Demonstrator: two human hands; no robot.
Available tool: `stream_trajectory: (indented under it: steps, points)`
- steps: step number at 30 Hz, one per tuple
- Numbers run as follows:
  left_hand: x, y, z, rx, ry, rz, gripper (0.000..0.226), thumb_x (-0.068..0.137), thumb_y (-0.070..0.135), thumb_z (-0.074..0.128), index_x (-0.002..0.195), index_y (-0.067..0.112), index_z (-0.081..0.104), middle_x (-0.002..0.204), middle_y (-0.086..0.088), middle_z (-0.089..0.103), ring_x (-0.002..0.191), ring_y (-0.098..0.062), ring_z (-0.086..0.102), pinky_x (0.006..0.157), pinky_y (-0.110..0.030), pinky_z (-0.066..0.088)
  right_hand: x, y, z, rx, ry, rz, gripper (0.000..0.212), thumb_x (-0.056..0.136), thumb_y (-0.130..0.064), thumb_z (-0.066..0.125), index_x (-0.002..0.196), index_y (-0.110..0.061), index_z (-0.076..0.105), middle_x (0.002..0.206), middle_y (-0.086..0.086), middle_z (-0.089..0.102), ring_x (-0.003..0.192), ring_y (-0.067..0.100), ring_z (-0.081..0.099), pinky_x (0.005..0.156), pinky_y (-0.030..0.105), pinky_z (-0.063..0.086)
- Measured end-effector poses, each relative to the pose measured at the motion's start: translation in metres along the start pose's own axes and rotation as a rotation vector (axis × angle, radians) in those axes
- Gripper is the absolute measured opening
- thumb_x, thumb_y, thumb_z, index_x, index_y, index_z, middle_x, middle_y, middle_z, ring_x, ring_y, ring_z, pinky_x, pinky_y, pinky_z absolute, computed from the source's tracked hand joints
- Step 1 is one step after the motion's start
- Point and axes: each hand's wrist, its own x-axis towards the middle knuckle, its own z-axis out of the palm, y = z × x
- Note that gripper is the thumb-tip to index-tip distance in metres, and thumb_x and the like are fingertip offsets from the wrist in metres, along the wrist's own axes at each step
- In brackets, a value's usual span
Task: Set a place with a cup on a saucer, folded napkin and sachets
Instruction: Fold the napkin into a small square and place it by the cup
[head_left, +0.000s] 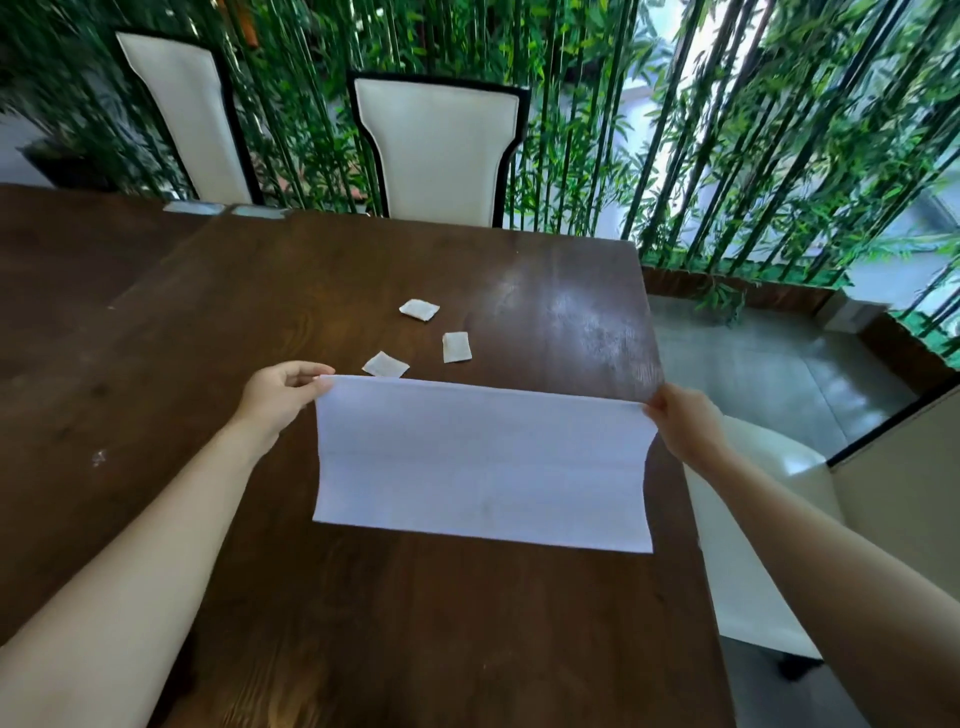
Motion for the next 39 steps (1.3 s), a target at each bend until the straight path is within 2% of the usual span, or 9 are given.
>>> stream_trajectory:
  steps: [3, 10, 15, 17, 22, 31, 33, 36, 39]
  points:
    - [-0.004, 0.019, -0.014, 0.039, 0.026, 0.06, 0.02, 0.088, 0.017, 0.063, 0.108, 0.018, 0.069, 0.109, 0.0, 0.064, 0.104, -0.017, 0.056, 0.092, -0.034, 0.046, 0.007, -0.01, -0.023, 0.003, 0.058, -0.062, 0.017, 0.088, -0.014, 0.056, 0.087, 0.0, 0.066, 0.088, 0.022, 0.066, 0.082, 0.038, 0.06, 0.066, 0.037, 0.044]
    - [-0.021, 0.046, -0.037, 0.055, 0.104, 0.151, 0.011, 0.087, 0.015, 0.064, 0.095, 0.014, 0.072, 0.097, -0.003, 0.068, 0.095, -0.016, 0.058, 0.083, -0.031, 0.043, 0.004, -0.024, -0.056, 0.04, 0.153, -0.133, 0.014, 0.085, -0.014, 0.061, 0.084, -0.003, 0.07, 0.087, 0.017, 0.066, 0.08, 0.034, 0.059, 0.062, 0.033, 0.041]
    - [-0.034, 0.05, -0.048, 0.057, 0.154, 0.12, 0.01, 0.086, 0.014, 0.065, 0.092, 0.013, 0.073, 0.076, -0.006, 0.068, 0.058, -0.015, 0.053, 0.053, -0.025, 0.045, 0.001, -0.032, -0.065, 0.071, 0.109, -0.168, 0.012, 0.083, -0.012, 0.065, 0.083, -0.001, 0.069, 0.087, 0.018, 0.066, 0.079, 0.035, 0.061, 0.066, 0.035, 0.043]
    - [-0.038, 0.049, -0.055, 0.048, 0.166, 0.11, 0.011, 0.086, 0.012, 0.065, 0.094, 0.01, 0.072, 0.068, -0.009, 0.067, 0.05, -0.017, 0.053, 0.049, -0.024, 0.047, 0.002, -0.035, -0.069, 0.122, 0.092, -0.185, 0.009, 0.082, -0.009, 0.066, 0.08, -0.001, 0.069, 0.083, 0.017, 0.067, 0.072, 0.033, 0.062, 0.066, 0.033, 0.045]
    - [-0.047, 0.05, -0.069, -0.096, 0.125, 0.103, 0.01, 0.085, 0.005, 0.066, 0.094, 0.003, 0.07, 0.085, -0.016, 0.07, 0.065, -0.016, 0.07, 0.057, -0.019, 0.058, 0.007, -0.039, -0.077, 0.183, 0.028, -0.217, 0.011, 0.082, -0.006, 0.068, 0.071, -0.007, 0.064, 0.066, 0.01, 0.064, 0.05, 0.02, 0.06, 0.056, 0.026, 0.046]
    - [-0.043, 0.043, -0.068, -0.212, 0.109, 0.08, 0.017, 0.081, 0.001, 0.068, 0.098, -0.001, 0.069, 0.098, -0.019, 0.07, 0.076, -0.021, 0.072, 0.071, -0.021, 0.059, 0.013, -0.034, -0.068, 0.224, 0.0, -0.235, 0.014, 0.08, -0.004, 0.069, 0.068, -0.005, 0.062, 0.067, 0.014, 0.065, 0.059, 0.029, 0.065, 0.067, 0.039, 0.054]
    - [-0.037, 0.045, -0.063, -0.225, 0.104, 0.076, 0.018, 0.081, -0.001, 0.068, 0.099, -0.005, 0.067, 0.097, -0.019, 0.069, 0.069, -0.014, 0.072, 0.067, -0.017, 0.058, 0.017, -0.035, -0.066, 0.231, 0.025, -0.222, 0.015, 0.08, -0.002, 0.068, 0.067, -0.004, 0.061, 0.069, 0.015, 0.065, 0.061, 0.03, 0.065, 0.066, 0.036, 0.053]
    - [-0.028, 0.052, -0.06, -0.237, 0.098, 0.1, 0.018, 0.081, -0.002, 0.067, 0.099, -0.006, 0.067, 0.094, -0.016, 0.069, 0.066, -0.009, 0.072, 0.062, -0.012, 0.055, 0.027, -0.039, -0.068, 0.251, 0.084, -0.205, 0.013, 0.079, 0.0, 0.068, 0.068, -0.001, 0.062, 0.07, 0.013, 0.064, 0.058, 0.024, 0.062, 0.056, 0.02, 0.044]
    - [-0.024, 0.047, -0.062, -0.23, 0.094, 0.126, 0.017, 0.081, 0.0, 0.068, 0.097, -0.003, 0.068, 0.091, -0.014, 0.071, 0.072, -0.011, 0.073, 0.066, -0.012, 0.055, 0.03, -0.041, -0.069, 0.262, 0.16, -0.227, 0.014, 0.077, 0.001, 0.069, 0.066, 0.0, 0.061, 0.07, 0.013, 0.064, 0.062, 0.024, 0.056, 0.057, 0.026, 0.038]
